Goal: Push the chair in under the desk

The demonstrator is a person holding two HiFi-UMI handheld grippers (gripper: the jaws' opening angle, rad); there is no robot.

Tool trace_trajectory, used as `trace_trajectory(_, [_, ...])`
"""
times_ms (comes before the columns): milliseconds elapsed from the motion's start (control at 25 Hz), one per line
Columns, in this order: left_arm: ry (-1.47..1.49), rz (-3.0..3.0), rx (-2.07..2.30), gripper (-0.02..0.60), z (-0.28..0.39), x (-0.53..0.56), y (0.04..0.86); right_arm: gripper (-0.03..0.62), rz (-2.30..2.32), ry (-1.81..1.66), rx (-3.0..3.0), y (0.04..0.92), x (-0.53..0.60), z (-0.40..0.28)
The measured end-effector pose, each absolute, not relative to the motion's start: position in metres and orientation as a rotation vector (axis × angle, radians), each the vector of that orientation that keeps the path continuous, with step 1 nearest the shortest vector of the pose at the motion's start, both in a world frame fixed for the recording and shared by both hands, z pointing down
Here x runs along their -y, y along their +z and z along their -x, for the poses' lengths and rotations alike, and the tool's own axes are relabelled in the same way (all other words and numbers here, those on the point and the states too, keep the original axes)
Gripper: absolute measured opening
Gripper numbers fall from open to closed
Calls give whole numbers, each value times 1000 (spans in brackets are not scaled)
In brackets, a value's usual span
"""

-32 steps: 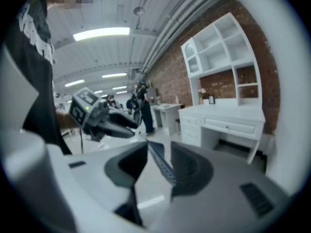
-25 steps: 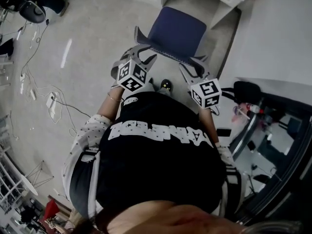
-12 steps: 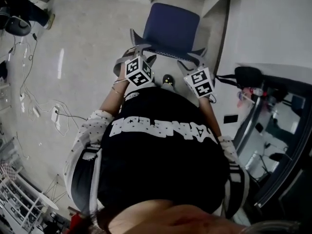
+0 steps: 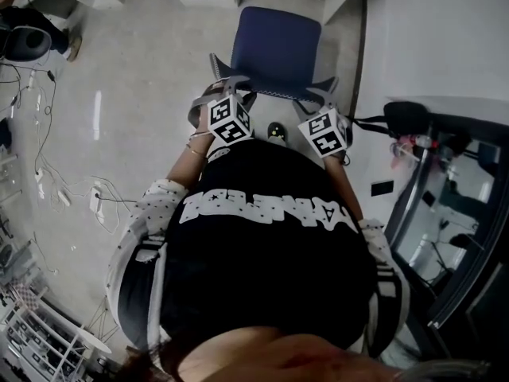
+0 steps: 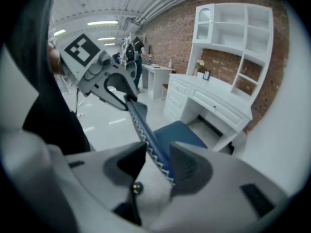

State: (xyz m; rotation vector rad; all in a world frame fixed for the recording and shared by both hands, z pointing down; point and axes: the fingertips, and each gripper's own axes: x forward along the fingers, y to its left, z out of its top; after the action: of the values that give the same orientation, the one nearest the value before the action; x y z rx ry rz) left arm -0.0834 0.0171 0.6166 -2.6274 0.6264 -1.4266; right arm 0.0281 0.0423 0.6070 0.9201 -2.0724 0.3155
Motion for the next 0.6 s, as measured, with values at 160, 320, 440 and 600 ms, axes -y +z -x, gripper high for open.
trace_trajectory(160, [-1430,2634,-576,161,81,-16,618,172,-931,298,2052,611,-41,-30])
trace_trajectory(320, [-1437,2642,-529,155,80,-15,618,175,-937,301,2038,610,-38,-30])
trace_trajectory(440, [-1454,2628,-520,153,84,-9,619,175,-935,303,2037,613,-34,-27])
trace_trajectory(600, [-1464,2606,-499,153,93,3,618,175,-937,312,2044,610,-25,-15])
